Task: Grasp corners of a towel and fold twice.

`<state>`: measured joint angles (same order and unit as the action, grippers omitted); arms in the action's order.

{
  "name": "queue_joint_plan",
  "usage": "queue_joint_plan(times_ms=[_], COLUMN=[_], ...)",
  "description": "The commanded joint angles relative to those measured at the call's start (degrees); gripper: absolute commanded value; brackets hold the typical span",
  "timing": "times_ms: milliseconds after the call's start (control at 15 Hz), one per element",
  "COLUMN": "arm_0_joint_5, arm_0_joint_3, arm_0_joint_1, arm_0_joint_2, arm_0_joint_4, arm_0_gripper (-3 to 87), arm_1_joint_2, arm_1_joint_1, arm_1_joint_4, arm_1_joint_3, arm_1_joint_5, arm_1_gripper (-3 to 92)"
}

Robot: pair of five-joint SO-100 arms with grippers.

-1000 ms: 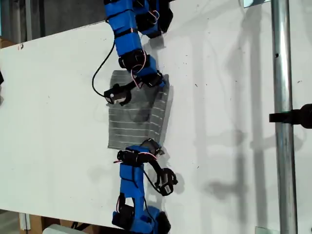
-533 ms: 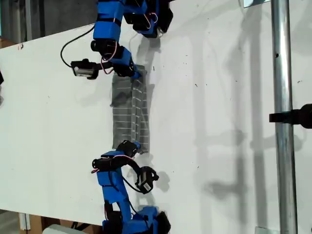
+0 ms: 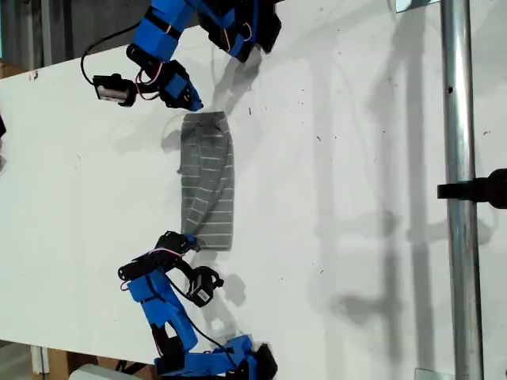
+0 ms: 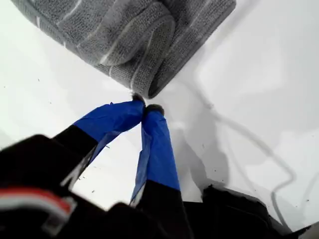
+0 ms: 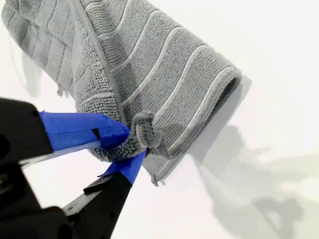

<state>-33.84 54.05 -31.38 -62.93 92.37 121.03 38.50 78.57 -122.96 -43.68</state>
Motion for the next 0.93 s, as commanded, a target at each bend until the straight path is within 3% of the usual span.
queue_joint_plan(times_ms=[0,200,267,333,533,867], arm_0_joint_5=[0.62,-0.62,-1.14,-1.49,-2.46,-2.81], arm_0_joint_3=[-3.34,-2.90,-2.90,-2.90,-2.55,-2.37], arm_0_joint_1=[-1.49,0.88,1.76,2.46,4.13,5.01], arm_0_joint_2=[0.26,0.62,1.05,1.41,1.67,1.23], arm_0_joint_4=[0.26,1.14,1.14,1.05,1.32,2.37], arm_0_gripper=[-3.2,-3.2,-3.2,-3.2,-3.2,-3.2], arm_1_joint_2=[-4.57,-5.63,-5.19,-6.33,-7.47,-14.94], arm_1_joint_1=[0.35,-2.90,-5.01,-7.56,-13.54,-12.57], arm_1_joint_4=[-3.25,-2.11,-2.02,-0.97,-3.87,-14.77], arm_1_joint_3=[5.98,9.40,9.49,10.28,7.47,1.23], arm_1_joint_5=[1.32,-0.09,-2.37,-5.01,-11.25,-12.13], arm_1_gripper=[-0.2,2.9,16.6,24.3,28.1,28.8])
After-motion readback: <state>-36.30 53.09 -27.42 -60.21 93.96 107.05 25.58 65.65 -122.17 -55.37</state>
